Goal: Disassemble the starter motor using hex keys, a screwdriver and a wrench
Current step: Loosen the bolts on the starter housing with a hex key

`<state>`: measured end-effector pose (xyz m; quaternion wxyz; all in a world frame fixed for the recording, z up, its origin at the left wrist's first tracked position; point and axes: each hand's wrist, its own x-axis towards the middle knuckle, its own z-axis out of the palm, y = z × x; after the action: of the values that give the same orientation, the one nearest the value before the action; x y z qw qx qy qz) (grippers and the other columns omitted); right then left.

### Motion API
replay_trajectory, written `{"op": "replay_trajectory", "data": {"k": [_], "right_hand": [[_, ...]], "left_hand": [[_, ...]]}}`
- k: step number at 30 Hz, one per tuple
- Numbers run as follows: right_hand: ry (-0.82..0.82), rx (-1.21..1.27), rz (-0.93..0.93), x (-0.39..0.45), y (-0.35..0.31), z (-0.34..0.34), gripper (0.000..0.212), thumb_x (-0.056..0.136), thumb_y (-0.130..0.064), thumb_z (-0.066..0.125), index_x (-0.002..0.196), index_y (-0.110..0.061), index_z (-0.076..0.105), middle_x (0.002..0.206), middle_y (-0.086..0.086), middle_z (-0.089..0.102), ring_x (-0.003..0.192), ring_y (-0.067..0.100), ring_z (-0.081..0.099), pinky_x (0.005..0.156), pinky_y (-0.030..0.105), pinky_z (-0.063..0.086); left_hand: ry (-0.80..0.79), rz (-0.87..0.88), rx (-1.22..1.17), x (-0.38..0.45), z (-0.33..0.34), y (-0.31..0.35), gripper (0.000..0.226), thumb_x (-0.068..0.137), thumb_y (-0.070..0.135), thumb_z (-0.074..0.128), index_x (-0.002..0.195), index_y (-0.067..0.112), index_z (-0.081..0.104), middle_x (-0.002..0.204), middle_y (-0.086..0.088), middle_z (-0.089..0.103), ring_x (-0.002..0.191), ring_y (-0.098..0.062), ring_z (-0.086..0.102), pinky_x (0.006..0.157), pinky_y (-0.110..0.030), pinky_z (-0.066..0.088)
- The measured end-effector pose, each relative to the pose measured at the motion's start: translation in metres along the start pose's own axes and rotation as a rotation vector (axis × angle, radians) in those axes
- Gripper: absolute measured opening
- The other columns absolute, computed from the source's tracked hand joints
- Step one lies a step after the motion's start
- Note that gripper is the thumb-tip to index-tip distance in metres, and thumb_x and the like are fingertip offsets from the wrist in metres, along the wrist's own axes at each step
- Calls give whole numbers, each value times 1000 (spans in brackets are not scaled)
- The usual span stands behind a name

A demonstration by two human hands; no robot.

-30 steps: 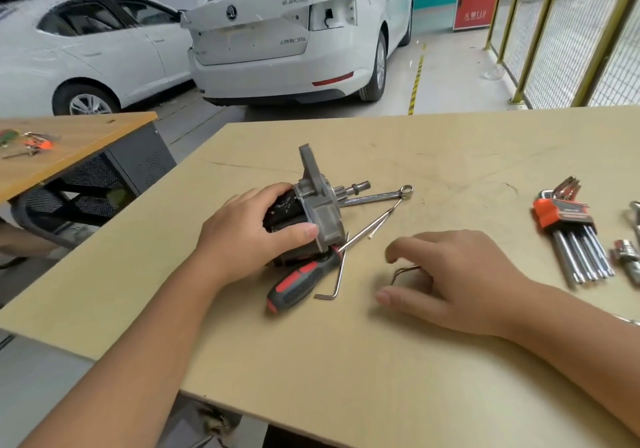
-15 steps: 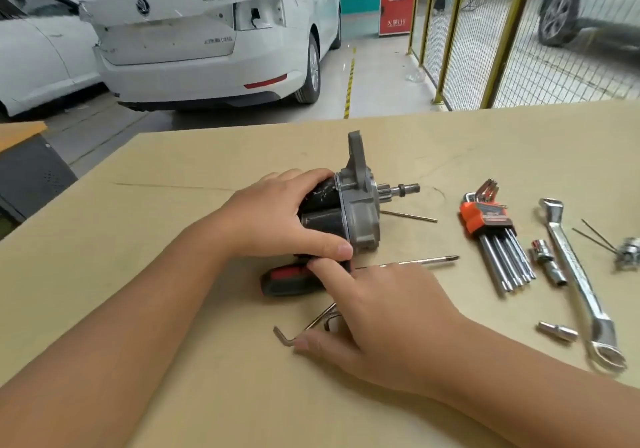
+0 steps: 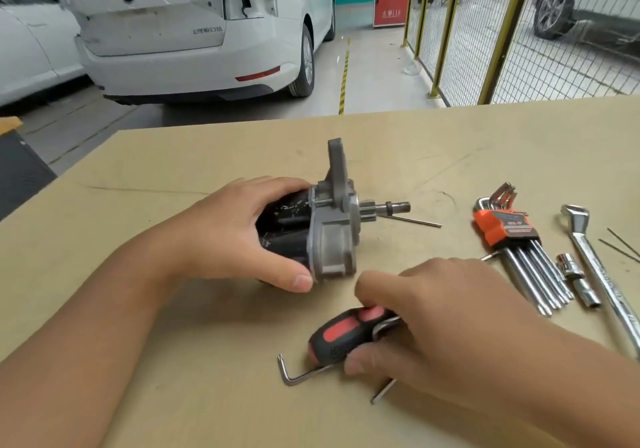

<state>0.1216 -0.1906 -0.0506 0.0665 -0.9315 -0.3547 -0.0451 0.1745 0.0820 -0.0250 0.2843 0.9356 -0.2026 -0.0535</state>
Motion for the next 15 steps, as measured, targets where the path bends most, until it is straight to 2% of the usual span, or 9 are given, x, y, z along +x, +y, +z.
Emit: {"op": "replay_trajectory", "data": {"k": [3,6,7,9,11,13,15], "right_hand": [[-49,-27,1,1,16,-9,71,62,-97,27,99,-39,42,65,-9,53,64,12,55,47,30,32],[-73,-31,21,4,26,-14,76,56,-100,30,105,-43,42,63,-10,52,64,6,53,48,26,29],[-74,-22,35,5,29,-15,76,55,-100,30,105,-44,42,62,-11,52,64,4,52,48,26,30],[-47,-3,61,6,37,-16,75,52,-100,30,103,-46,45,61,-11,52,62,2,52,49,27,31],[-3,30,68,6,42,-16,73,53,-100,32,99,-46,50,60,-11,53,60,3,52,49,28,33],[72,147,55,7,46,-16,66,61,-97,42,89,-40,61,54,-12,50,55,5,51,48,26,35],[272,383,46,6,48,-16,52,73,-83,58,76,-33,67,49,-9,42,47,9,42,46,20,29]], "left_hand": [[-27,0,-54,-13,-11,-6,89,45,61,89,124,73,52,132,31,60,126,6,56,104,-16,46],[-47,-45,16,-24,-16,-10,93,46,62,85,128,78,43,134,35,54,132,8,48,108,-11,39],[-45,-60,66,-27,-16,-10,99,46,65,83,134,76,39,135,37,51,134,7,45,112,-15,37],[-35,-112,234,-30,-12,-8,123,43,78,80,153,60,29,142,39,42,139,3,38,119,-34,35],[-7,-153,367,-32,-6,0,140,40,88,73,162,48,17,151,34,35,142,1,32,121,-45,30],[21,-126,387,-30,-2,7,133,43,83,73,159,45,20,143,32,40,134,0,37,117,-47,33],[42,-77,380,-28,0,11,117,46,69,76,152,42,31,126,30,47,119,-3,46,108,-44,42]]}}
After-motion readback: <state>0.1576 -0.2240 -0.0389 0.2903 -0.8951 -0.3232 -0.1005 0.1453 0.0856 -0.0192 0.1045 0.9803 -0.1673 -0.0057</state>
